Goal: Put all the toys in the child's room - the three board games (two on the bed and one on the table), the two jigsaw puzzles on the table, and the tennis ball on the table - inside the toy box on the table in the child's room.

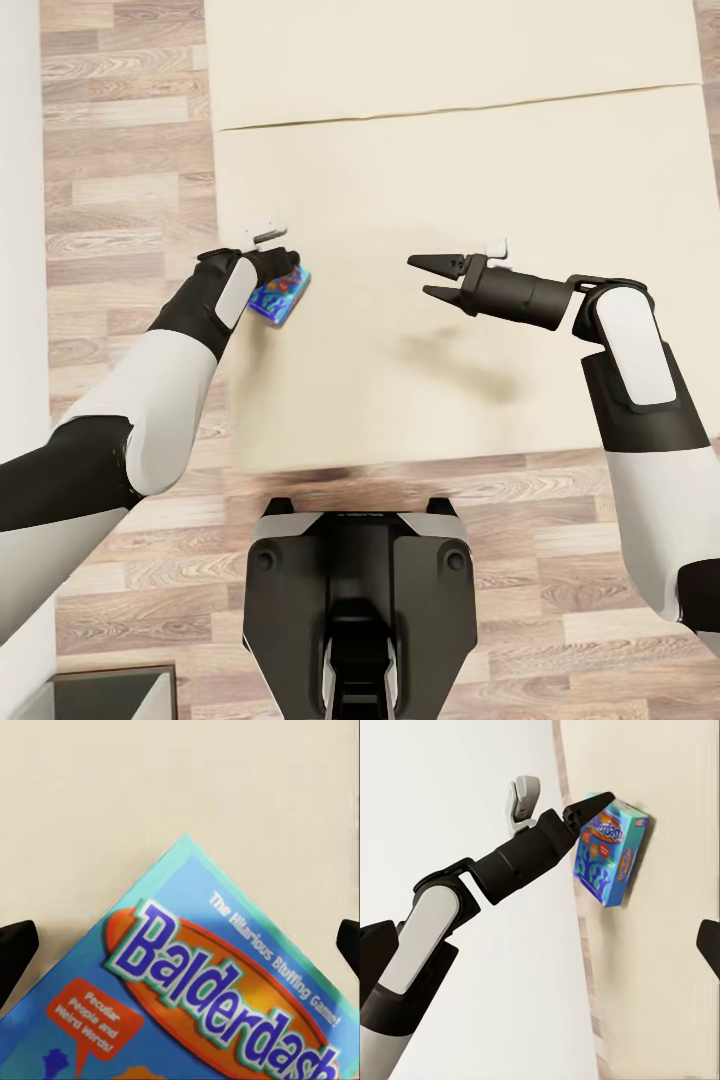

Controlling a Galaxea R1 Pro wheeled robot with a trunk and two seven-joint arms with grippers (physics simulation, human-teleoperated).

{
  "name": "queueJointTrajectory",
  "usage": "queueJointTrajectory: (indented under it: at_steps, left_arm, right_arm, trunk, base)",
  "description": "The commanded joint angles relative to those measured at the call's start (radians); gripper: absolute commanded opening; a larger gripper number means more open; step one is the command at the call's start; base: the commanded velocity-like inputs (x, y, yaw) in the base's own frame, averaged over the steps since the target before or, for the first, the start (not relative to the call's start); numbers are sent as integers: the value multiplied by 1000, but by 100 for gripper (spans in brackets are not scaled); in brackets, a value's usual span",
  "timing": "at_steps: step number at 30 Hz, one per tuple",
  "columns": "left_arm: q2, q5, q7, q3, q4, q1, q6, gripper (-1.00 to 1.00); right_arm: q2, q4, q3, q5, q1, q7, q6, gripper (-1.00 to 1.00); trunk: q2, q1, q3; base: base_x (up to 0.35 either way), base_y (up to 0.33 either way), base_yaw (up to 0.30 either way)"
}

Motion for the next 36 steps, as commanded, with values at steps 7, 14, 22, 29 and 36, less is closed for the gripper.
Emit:
queueJointTrajectory:
  at_steps: [7, 14, 22, 29, 36]
  left_arm:
    - [-1, 12, 6, 4, -2, 0, 4, 100]
    - [-1, 11, 6, 4, -2, 0, 5, 100]
    - [0, 12, 6, 4, -2, 0, 4, 100]
    - [0, 12, 6, 4, -2, 0, 5, 100]
    - [1, 12, 6, 4, -2, 0, 5, 100]
  right_arm:
    - [-1, 0, 1, 4, -1, 5, 2, 100]
    - [-1, 0, 1, 4, -1, 5, 2, 100]
    - [-1, 0, 1, 4, -1, 5, 2, 100]
    - [-1, 0, 1, 4, -1, 5, 0, 100]
    - [-1, 0, 1, 4, -1, 5, 0, 100]
  trunk:
    - [-2, 1, -1]
    - [-2, 1, -1]
    - [-2, 1, -1]
    - [-2, 1, -1]
    - [-2, 1, -1]
  base:
    - [0, -40, 0]
    - [-60, -99, 0]
    - [-25, -30, 0]
    - [-139, -107, 0]
    - [-90, -22, 0]
